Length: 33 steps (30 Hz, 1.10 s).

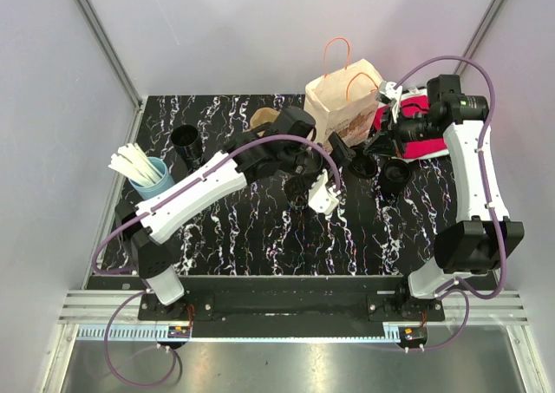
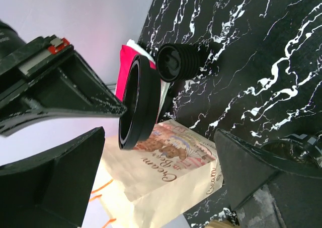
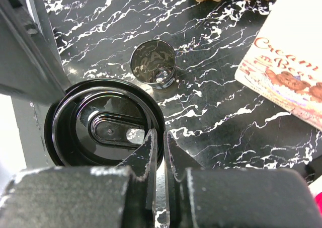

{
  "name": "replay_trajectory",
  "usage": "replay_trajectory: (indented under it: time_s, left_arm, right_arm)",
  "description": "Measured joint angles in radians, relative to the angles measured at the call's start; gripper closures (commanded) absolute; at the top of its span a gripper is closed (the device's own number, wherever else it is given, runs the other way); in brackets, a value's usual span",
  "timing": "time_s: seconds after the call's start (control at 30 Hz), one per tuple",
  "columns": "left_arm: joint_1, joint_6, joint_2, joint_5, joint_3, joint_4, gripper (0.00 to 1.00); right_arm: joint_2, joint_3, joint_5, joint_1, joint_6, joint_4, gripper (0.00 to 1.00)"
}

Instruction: Pack the takeout coffee

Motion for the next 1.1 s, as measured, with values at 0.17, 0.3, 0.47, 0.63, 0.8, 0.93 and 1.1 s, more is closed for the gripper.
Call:
replay_trajectory:
  time_s: [0.17, 0.3, 0.47, 0.63, 0.8, 0.93, 1.1]
  left_arm:
    - [-0.002, -0.004, 0.025, 0.006, 0.005, 0.002, 0.01]
    - [-0.002, -0.005, 0.036, 0.001, 0.004, 0.019, 0.05]
    - [-0.003, -0.021, 0.038, -0.010, -0.007, 0.092, 0.19]
    - [-0.005, -0.037, 0.039, -0.017, -0.018, 0.146, 0.31]
    - [-0.008, -0.037, 0.039, -0.018, -0.031, 0.156, 0.36]
    - [-0.013, -0.031, 0.038, -0.021, -0.047, 0.162, 0.45]
    - [-0.020, -0.024, 0.039, -0.026, -0.053, 0.153, 0.70]
  right_arm:
    - [0.003, -0.007, 0.000, 0.014, -0.031, -0.001, 0.92]
    - [0.004, -0.013, 0.000, 0.031, -0.048, -0.002, 0.93]
    - [0.004, -0.021, 0.000, 0.066, -0.066, -0.003, 0.93]
    - [0.004, -0.033, 0.001, 0.074, -0.075, -0.003, 0.93]
    - [0.004, -0.033, 0.002, 0.074, -0.079, -0.003, 0.93]
    - [0.004, -0.033, 0.002, 0.074, -0.079, -0.003, 0.93]
    - [0.004, -0.033, 0.002, 0.074, -0.081, -0.003, 0.93]
